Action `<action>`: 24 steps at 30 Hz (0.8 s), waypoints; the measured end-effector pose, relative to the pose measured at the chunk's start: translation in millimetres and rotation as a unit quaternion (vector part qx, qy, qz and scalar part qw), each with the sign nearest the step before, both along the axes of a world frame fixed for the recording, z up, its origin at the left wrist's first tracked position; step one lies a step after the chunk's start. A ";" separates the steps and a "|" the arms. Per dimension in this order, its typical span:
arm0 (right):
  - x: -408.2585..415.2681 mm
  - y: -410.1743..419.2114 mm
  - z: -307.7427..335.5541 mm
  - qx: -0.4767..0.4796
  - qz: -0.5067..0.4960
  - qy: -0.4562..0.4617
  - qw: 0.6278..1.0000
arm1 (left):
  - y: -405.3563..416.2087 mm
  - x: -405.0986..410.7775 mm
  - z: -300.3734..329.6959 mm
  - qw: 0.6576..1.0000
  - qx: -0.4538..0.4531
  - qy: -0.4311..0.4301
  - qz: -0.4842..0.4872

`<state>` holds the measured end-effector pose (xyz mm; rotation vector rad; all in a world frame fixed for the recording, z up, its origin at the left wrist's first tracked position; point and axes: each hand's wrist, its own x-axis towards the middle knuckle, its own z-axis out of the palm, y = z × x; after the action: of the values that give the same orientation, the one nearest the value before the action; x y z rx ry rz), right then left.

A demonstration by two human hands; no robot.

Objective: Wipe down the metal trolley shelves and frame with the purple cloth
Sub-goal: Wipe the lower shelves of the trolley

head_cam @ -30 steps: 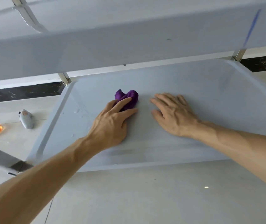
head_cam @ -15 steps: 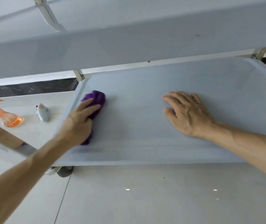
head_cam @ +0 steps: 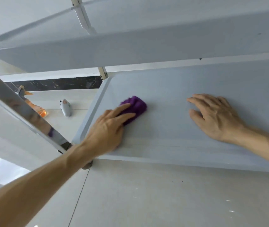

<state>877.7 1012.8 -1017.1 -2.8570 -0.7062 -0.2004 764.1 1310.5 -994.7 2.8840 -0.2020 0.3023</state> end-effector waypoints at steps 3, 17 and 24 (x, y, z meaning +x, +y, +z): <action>-0.4 0.5 0.0 -0.003 -0.005 0.002 1.000 | 48.2 7.4 -1.8 0.993 0.020 0.001 0.112; 9.0 6.8 -9.9 0.001 -0.013 -0.032 0.999 | 39.5 168.5 0.0 0.969 -0.062 0.044 0.235; 16.7 4.5 -11.1 -0.004 -0.009 -0.041 0.999 | -10.4 222.8 5.1 0.978 -0.131 0.054 0.155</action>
<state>894.4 1017.3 -1028.2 -2.8773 -0.6984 -0.3203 986.9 1300.1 -989.5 2.6509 0.2878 0.2056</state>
